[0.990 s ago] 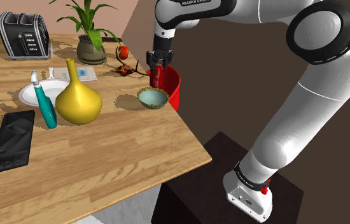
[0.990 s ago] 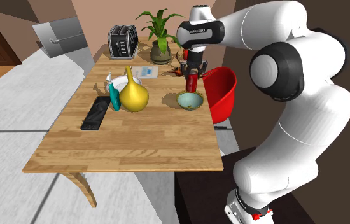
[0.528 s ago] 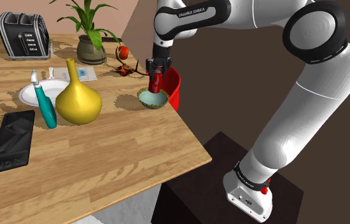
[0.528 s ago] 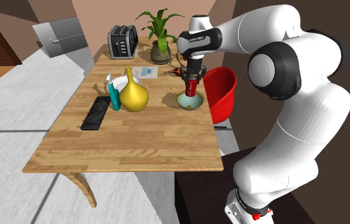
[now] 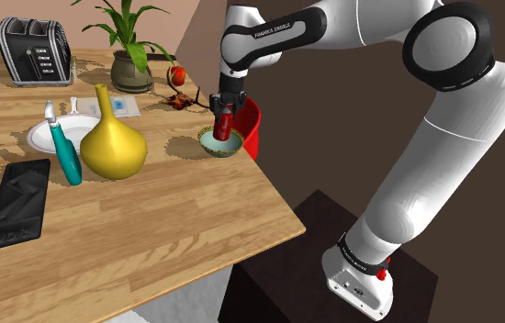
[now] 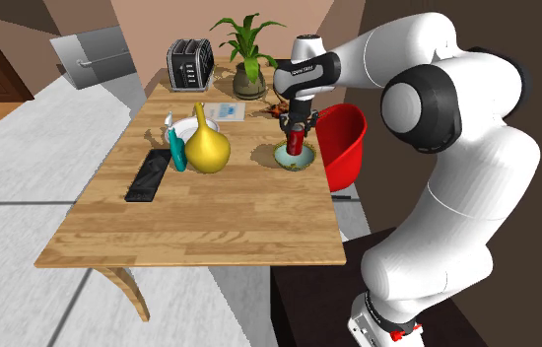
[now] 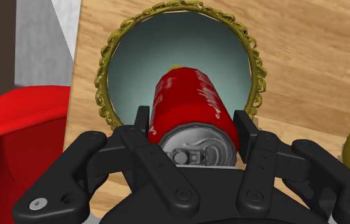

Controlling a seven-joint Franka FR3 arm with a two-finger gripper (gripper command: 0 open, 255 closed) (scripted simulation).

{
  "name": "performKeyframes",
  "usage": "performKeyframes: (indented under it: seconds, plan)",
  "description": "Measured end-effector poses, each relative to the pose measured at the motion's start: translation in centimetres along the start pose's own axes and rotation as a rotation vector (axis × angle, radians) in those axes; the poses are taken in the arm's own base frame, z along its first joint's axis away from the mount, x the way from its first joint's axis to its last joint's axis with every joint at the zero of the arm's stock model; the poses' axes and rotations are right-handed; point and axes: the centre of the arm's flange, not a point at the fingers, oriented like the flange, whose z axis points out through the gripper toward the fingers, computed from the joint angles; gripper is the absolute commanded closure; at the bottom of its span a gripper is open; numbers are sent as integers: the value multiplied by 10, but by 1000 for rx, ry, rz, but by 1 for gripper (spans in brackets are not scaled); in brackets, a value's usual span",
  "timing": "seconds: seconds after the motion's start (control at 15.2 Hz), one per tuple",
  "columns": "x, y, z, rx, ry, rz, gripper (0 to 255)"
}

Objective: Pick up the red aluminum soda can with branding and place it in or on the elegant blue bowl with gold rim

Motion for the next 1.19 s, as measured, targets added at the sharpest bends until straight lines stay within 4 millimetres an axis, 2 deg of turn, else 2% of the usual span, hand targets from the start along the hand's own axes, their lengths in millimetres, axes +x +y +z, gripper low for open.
performKeyframes:
  seconds: [0.2, 0.26, 0.66, 0.99, 1.19]
  plan:
    - [0, 0, 0, 0, 0, 0, 255]
    - [0, 0, 0, 0, 0, 0, 0]
    - [0, 0, 0, 0, 1, 0, 0]
    - [1, 2, -44, 0, 2, 0, 0]
    - [0, 0, -49, 0, 1, 0, 0]
